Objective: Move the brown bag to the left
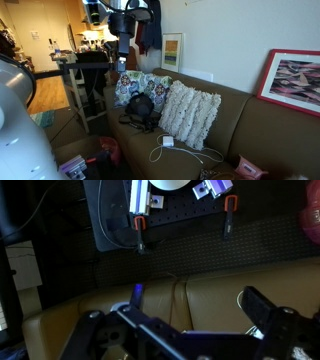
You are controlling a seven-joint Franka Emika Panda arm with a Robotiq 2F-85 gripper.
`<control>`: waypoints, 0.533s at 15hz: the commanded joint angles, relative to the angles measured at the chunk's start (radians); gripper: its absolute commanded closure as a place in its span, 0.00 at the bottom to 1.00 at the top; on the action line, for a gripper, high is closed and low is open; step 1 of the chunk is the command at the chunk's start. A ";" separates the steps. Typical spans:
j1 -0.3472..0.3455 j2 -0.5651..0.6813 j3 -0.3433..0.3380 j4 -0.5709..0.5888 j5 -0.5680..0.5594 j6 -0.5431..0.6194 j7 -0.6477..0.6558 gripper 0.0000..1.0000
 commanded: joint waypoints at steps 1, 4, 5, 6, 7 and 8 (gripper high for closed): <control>0.010 0.000 -0.010 0.000 0.004 0.004 0.008 0.00; 0.010 0.002 -0.008 0.001 -0.004 -0.001 0.004 0.00; 0.010 0.002 -0.008 0.001 -0.004 -0.001 0.004 0.00; 0.009 0.001 -0.007 0.001 -0.007 0.002 0.006 0.00; 0.009 0.001 -0.007 0.001 -0.007 0.001 0.006 0.00; 0.008 0.000 -0.006 0.000 -0.007 0.003 0.008 0.00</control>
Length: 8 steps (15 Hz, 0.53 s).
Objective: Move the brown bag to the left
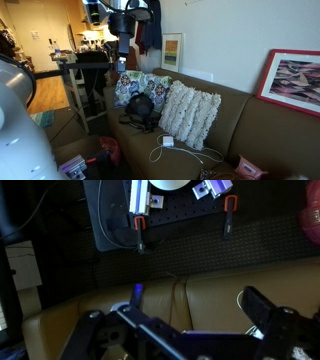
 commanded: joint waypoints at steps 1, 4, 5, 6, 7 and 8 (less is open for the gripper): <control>0.005 -0.003 -0.004 -0.002 -0.008 0.011 0.017 0.00; -0.003 -0.010 0.002 -0.008 -0.006 0.035 0.056 0.00; -0.006 -0.011 0.004 -0.008 -0.003 0.039 0.078 0.00; -0.010 -0.012 0.007 -0.009 0.000 0.041 0.102 0.00; -0.015 -0.014 0.009 -0.010 0.009 0.044 0.137 0.00; -0.020 -0.017 0.013 -0.012 0.016 0.053 0.177 0.00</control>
